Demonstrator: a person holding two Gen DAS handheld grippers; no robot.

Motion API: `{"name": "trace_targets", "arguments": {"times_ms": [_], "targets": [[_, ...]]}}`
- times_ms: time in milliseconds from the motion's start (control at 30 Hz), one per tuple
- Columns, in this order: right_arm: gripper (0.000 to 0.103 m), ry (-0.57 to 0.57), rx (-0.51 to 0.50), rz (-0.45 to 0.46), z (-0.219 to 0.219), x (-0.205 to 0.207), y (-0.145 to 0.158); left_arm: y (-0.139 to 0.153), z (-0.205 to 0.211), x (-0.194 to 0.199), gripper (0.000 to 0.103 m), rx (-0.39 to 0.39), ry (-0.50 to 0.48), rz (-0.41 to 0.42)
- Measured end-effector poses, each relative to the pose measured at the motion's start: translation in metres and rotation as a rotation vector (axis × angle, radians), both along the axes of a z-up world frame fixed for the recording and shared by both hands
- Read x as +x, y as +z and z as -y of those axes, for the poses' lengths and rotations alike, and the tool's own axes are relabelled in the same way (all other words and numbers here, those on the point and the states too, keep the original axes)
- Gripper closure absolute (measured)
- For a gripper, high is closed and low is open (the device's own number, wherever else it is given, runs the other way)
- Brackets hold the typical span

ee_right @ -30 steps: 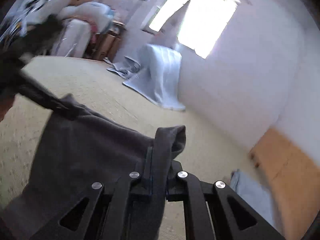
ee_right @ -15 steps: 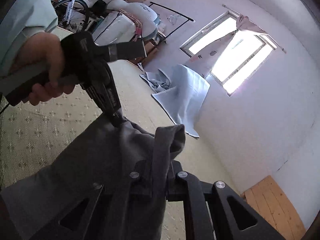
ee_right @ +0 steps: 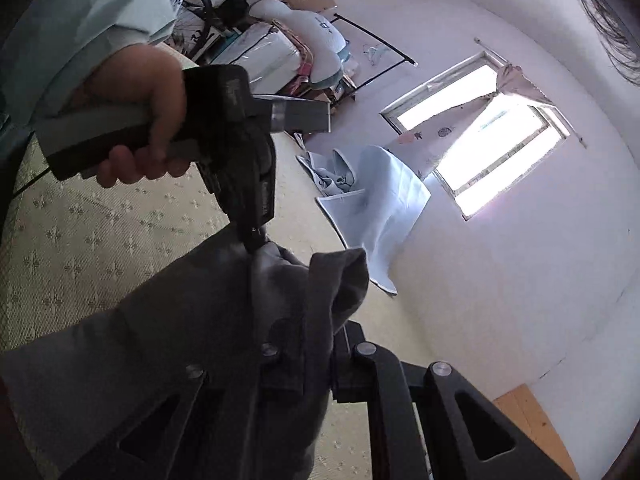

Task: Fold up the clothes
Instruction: 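Lift the folded T-shirt with both grippers and carry it toward the headboard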

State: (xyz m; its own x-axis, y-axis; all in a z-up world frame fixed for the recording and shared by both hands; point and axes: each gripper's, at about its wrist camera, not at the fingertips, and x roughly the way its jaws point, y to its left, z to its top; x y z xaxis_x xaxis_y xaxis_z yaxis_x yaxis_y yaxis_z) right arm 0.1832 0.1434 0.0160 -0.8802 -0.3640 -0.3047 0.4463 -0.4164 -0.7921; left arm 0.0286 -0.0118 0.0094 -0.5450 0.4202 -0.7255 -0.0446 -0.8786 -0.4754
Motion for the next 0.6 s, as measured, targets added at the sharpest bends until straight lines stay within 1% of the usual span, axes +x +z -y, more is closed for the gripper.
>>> {"name": "trace_targets", "arguments": {"times_ms": [100,200,333,400,467,533,600], "targets": [[0.096,0.006,-0.003,0.008,0.001,0.0,0.0,0.001,0.0,0.0,0.095,0.005,-0.001,-0.002],[0.096,-0.022,-0.038,0.024,0.0,0.0,0.003,0.006,-0.001,0.002,0.095,0.006,-0.013,-0.017],[0.096,-0.123,-0.216,0.117,-0.023,-0.021,0.026,0.02,-0.006,0.007,0.096,0.02,-0.032,-0.062],[0.096,-0.184,-0.307,0.156,-0.039,-0.033,0.038,0.031,-0.009,0.009,0.096,0.038,-0.045,-0.1],[0.097,-0.232,-0.371,0.17,-0.055,-0.04,0.048,0.043,-0.013,0.014,0.096,0.06,-0.058,-0.144],[0.097,-0.274,-0.416,0.17,-0.068,-0.043,0.056,0.057,-0.019,0.024,0.097,0.057,-0.084,-0.198],[0.097,-0.308,-0.482,0.184,-0.083,-0.044,0.066,0.077,-0.026,0.032,0.097,0.066,-0.12,-0.258]]}}
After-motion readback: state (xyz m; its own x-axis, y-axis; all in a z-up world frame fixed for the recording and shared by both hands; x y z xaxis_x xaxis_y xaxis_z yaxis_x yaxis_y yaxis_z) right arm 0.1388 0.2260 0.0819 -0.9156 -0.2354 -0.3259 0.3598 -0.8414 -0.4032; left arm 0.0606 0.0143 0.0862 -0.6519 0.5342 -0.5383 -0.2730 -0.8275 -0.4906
